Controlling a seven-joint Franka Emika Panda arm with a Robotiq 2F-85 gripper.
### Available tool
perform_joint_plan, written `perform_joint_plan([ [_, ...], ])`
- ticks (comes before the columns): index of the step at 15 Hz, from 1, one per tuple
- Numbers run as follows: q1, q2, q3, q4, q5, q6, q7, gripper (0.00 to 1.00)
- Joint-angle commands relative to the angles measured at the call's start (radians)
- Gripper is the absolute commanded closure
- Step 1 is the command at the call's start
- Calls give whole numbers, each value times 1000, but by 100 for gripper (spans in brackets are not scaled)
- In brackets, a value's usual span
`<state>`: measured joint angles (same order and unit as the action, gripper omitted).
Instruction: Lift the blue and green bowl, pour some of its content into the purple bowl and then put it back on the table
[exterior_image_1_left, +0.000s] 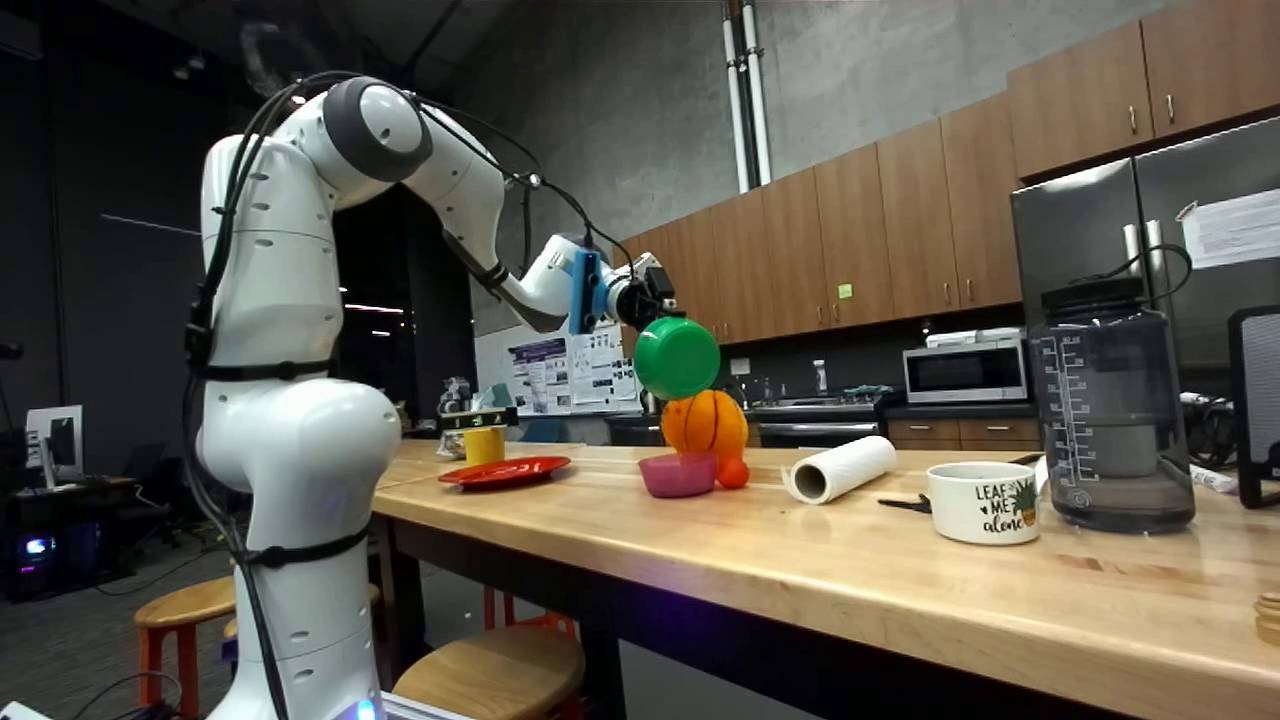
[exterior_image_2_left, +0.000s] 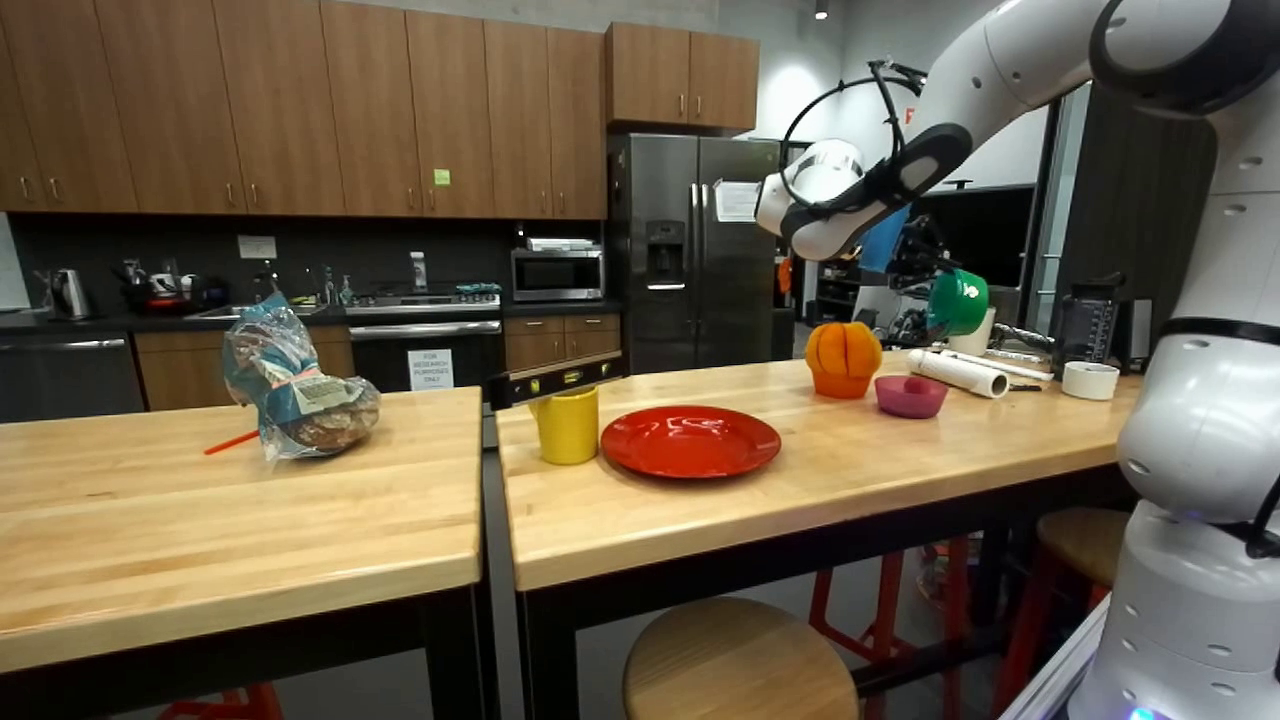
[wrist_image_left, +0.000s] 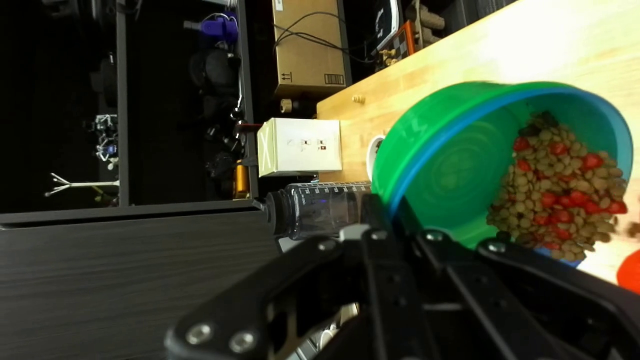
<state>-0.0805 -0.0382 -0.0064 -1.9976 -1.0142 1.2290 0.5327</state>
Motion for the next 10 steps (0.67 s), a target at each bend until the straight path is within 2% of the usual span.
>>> perform_joint_plan([
  [1,18,14,-9,15,-26,-31,-18,98],
  [10,35,37,-5,26,-65,-56,-37,98],
])
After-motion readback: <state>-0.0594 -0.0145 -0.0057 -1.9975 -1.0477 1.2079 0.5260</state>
